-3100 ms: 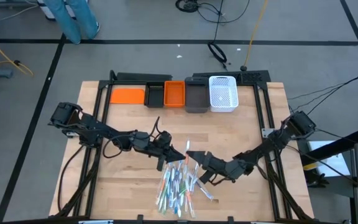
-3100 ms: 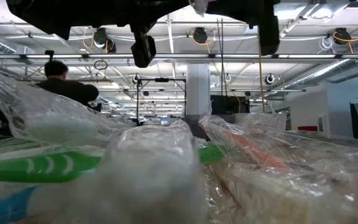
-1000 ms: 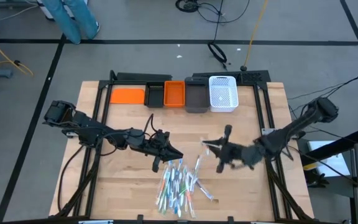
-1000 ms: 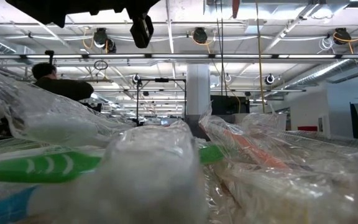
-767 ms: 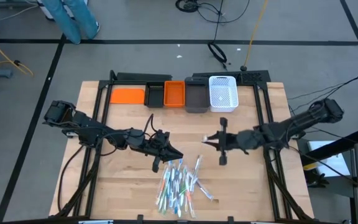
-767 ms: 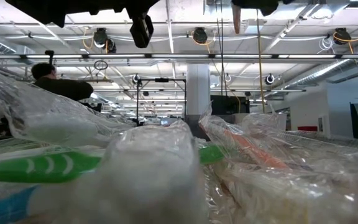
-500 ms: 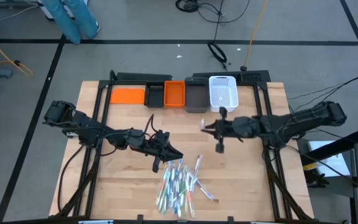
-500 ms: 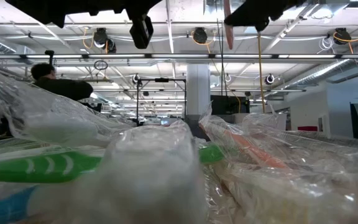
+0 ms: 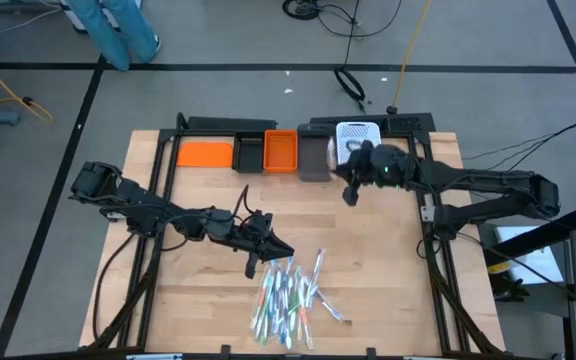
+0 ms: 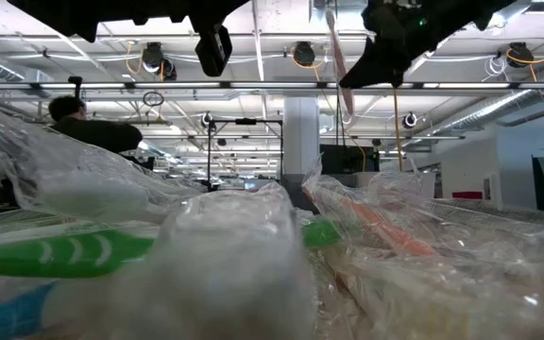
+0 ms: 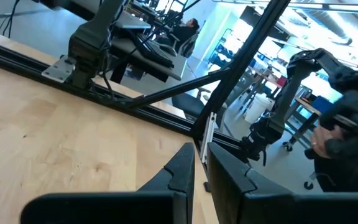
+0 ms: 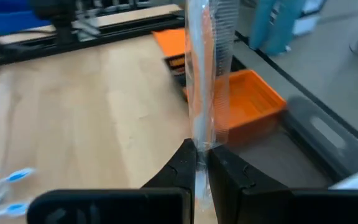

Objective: Pick & Place Toothbrushes
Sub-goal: Put the orange toothbrush into the white bin

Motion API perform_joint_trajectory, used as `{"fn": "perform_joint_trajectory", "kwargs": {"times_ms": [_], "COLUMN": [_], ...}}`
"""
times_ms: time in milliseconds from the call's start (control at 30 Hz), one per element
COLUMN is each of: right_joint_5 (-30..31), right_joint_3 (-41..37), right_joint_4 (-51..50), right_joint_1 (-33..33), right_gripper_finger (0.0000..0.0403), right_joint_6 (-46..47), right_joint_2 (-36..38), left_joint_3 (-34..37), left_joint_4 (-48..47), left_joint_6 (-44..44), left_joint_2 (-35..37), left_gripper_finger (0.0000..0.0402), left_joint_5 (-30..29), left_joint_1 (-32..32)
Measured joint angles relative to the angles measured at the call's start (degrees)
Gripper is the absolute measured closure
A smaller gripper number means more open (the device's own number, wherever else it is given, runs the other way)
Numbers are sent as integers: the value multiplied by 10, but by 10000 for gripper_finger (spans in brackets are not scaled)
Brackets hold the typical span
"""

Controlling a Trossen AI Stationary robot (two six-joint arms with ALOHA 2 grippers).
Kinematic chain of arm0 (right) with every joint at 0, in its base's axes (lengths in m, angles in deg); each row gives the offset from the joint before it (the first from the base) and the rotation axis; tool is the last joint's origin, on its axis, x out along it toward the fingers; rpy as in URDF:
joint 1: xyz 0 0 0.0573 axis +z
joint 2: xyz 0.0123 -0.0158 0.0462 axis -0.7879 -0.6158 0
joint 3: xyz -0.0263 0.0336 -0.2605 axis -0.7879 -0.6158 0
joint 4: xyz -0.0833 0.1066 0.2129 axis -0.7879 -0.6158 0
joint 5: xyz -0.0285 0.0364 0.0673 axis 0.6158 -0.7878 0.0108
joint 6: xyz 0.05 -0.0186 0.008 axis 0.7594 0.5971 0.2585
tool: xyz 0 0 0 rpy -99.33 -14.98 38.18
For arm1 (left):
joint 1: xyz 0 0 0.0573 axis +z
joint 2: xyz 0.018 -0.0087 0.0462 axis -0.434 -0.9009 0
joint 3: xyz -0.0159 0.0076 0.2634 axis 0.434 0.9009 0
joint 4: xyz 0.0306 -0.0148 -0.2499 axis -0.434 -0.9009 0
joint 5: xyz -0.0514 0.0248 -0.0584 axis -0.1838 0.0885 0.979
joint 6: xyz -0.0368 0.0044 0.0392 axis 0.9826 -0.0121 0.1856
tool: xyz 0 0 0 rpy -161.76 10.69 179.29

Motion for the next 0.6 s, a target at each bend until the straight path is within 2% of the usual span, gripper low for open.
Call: {"fn": "perform_joint_trajectory", "kwargs": {"times_ms": [133,267,367,600], "right_joint_5": [-38,-42,-70,-135], "right_joint_3": [0,0,-1,-1], "right_joint_4": [-18,-50,-72,-90], "right_joint_1": [-71,-137,-189,-284], "right_gripper_finger": [388,388,388,388], "right_joint_6": [17,25,33,30], "right_joint_2": [0,0,-2,-47], "left_joint_3": [0,0,0,0], "left_joint_4": [0,1,1,-2], "left_joint_6": [-7,-11,-12,-12], "left_joint_2": [0,0,0,0], "left_gripper_finger": [360,360,360,360], "left_joint_5": [-9,-29,-43,-44], "left_joint_1": [0,2,6,25]}}
